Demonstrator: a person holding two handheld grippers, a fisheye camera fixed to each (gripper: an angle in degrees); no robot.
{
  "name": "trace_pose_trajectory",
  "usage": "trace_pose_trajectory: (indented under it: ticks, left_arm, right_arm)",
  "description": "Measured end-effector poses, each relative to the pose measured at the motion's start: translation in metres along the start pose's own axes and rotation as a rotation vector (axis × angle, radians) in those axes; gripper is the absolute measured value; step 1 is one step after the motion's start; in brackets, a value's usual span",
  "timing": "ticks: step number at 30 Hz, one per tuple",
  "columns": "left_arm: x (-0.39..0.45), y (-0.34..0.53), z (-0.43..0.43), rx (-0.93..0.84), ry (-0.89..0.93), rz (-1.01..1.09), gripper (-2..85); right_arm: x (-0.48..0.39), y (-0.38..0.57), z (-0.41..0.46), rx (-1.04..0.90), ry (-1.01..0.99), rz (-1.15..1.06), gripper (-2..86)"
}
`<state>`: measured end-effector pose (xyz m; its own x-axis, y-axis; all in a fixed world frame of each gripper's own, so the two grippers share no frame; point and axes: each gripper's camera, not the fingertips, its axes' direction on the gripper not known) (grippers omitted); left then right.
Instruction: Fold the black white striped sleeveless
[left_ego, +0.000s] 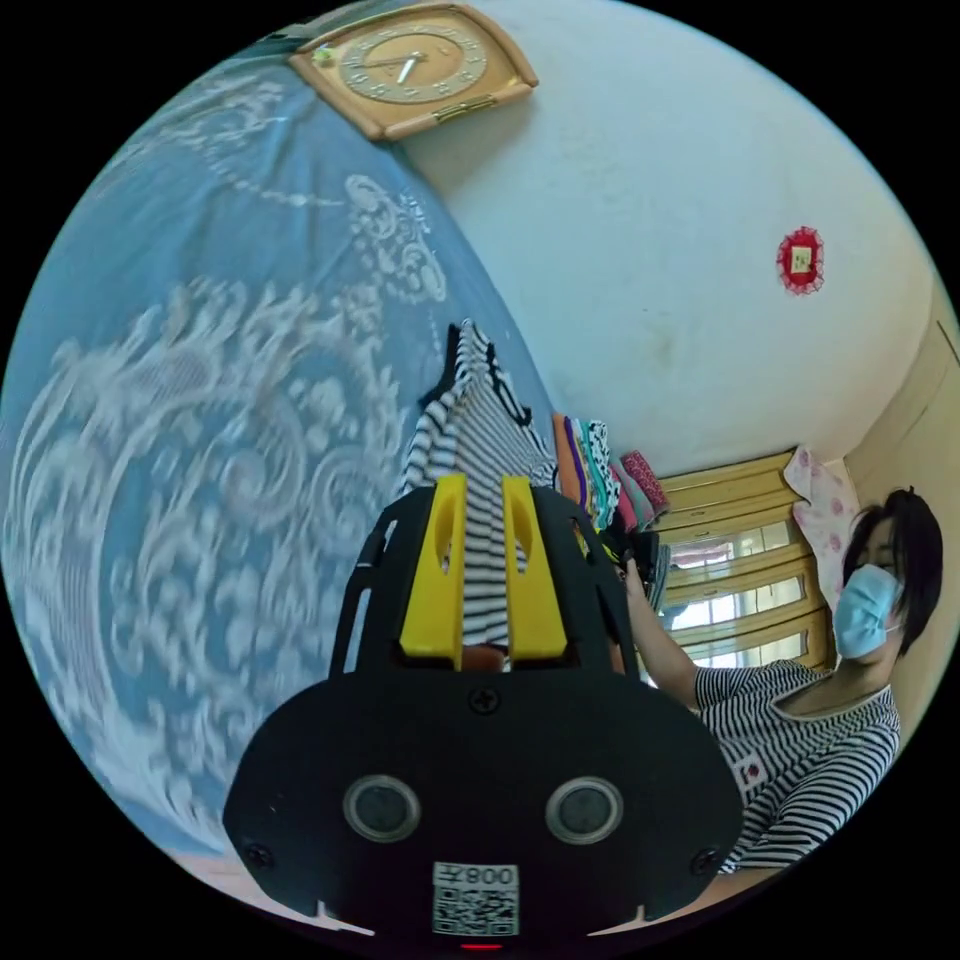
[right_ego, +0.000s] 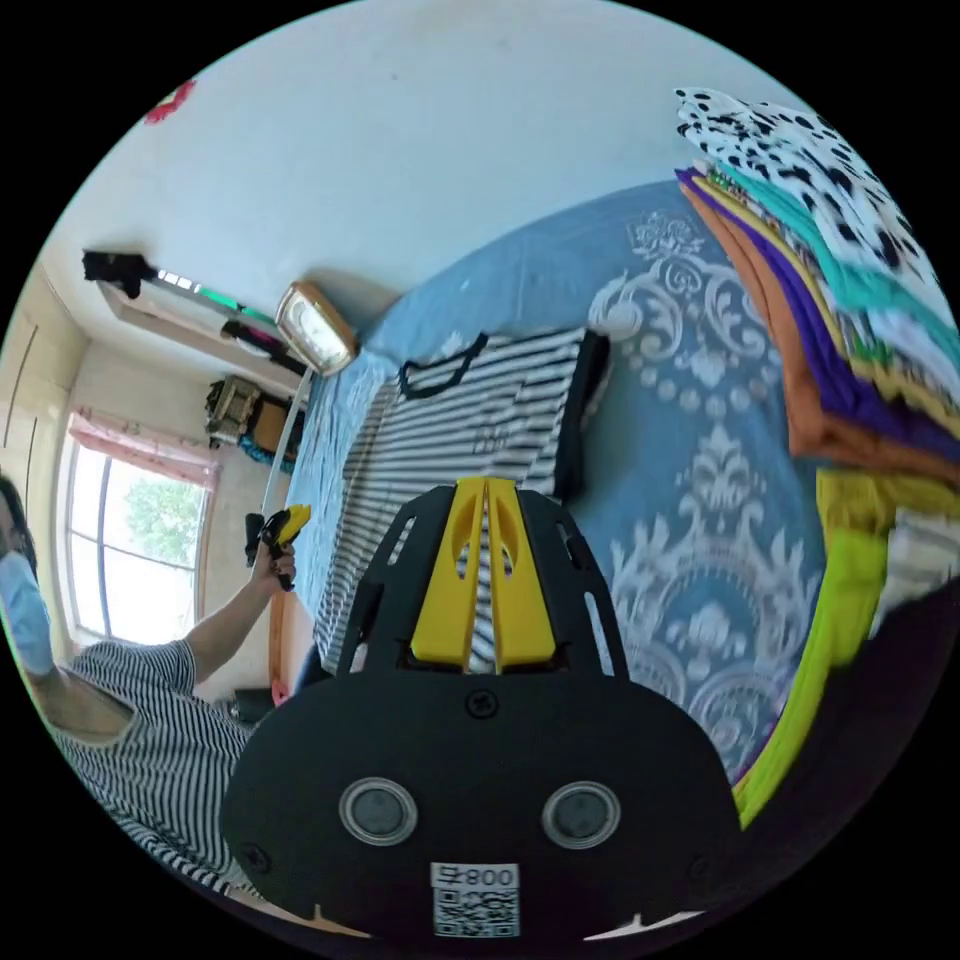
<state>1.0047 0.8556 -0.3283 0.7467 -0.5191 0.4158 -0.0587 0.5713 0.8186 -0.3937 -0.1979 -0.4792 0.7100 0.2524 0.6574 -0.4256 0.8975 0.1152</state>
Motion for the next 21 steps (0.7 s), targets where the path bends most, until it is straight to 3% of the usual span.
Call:
trace_pose_trajectory:
  ticks: [8, 21]
  left_arm:
    - [0.001, 0.259, -0.046, -0.066, -0.118, -0.185, 8.6]
    - [0.061, 0.398, -0.013, -0.174, -0.232, -0.158, 8.7]
  right_arm:
    - [-0.053, 0.222, 0.041, -0.142, 0.159, 0.049, 4.6]
    - [-0.109, 0.339, 0.129, -0.284, 0.322, 0.068, 8.1]
